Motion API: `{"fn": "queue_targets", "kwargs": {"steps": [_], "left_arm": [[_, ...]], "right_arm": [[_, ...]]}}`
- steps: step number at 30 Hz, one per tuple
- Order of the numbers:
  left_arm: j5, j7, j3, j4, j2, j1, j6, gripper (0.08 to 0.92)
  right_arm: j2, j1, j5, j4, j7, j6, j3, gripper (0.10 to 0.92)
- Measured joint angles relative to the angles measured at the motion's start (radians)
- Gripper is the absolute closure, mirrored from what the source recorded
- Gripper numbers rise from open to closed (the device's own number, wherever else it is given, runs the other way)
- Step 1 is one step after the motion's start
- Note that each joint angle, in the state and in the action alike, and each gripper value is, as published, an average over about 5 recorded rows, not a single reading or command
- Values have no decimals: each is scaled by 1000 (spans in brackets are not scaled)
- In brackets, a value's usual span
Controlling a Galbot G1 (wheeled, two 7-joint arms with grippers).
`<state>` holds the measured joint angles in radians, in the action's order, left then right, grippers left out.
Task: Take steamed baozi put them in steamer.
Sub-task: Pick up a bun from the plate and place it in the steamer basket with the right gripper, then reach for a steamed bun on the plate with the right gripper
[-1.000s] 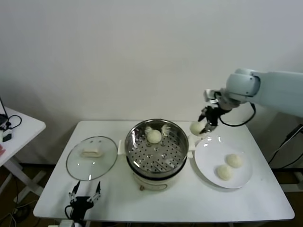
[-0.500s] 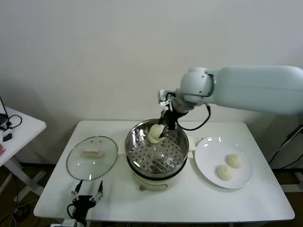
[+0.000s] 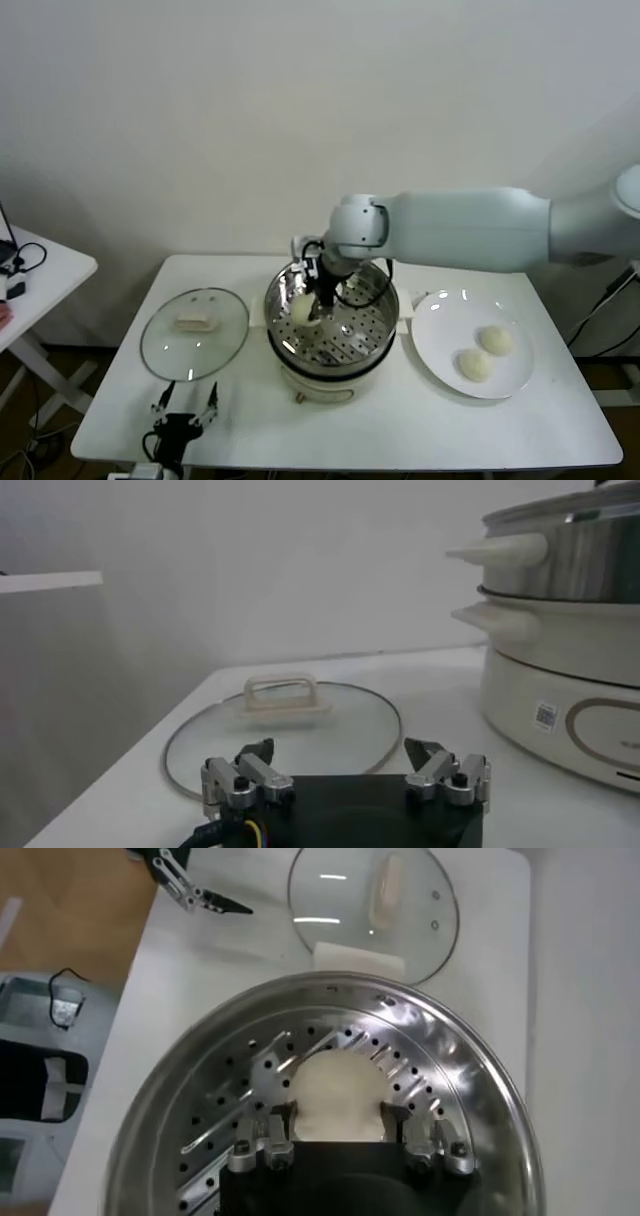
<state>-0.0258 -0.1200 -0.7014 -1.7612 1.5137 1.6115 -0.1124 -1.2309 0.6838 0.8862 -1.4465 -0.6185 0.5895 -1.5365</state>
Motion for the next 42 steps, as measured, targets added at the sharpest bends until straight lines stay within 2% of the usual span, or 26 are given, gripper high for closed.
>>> {"fn": "queue_targets", "kwargs": {"steps": [5, 11, 14, 26, 34, 42], "left_arm": [[-1, 0, -2, 4, 0, -2, 0, 177], [-3, 0, -4, 6, 0, -2, -2, 177], [-3, 0, -5, 4, 2, 0, -2, 177], [-3, 0, -9, -12, 5, 4, 2, 177], [-9, 0, -12, -17, 4, 3, 5, 177], [-11, 0, -15, -19, 5, 3, 5, 177]], "right_arm": [[-22, -34, -16, 34, 2, -3, 9, 405], [-21, -40, -24, 45, -7, -13, 16, 251], [-3, -26, -21, 39, -20, -23, 15, 210], [233, 191, -60, -38, -230, -176, -131, 203], [440, 261, -197, -52, -335, -289, -260, 203], [623, 127, -365, -42, -355, -329, -228, 203]]}}
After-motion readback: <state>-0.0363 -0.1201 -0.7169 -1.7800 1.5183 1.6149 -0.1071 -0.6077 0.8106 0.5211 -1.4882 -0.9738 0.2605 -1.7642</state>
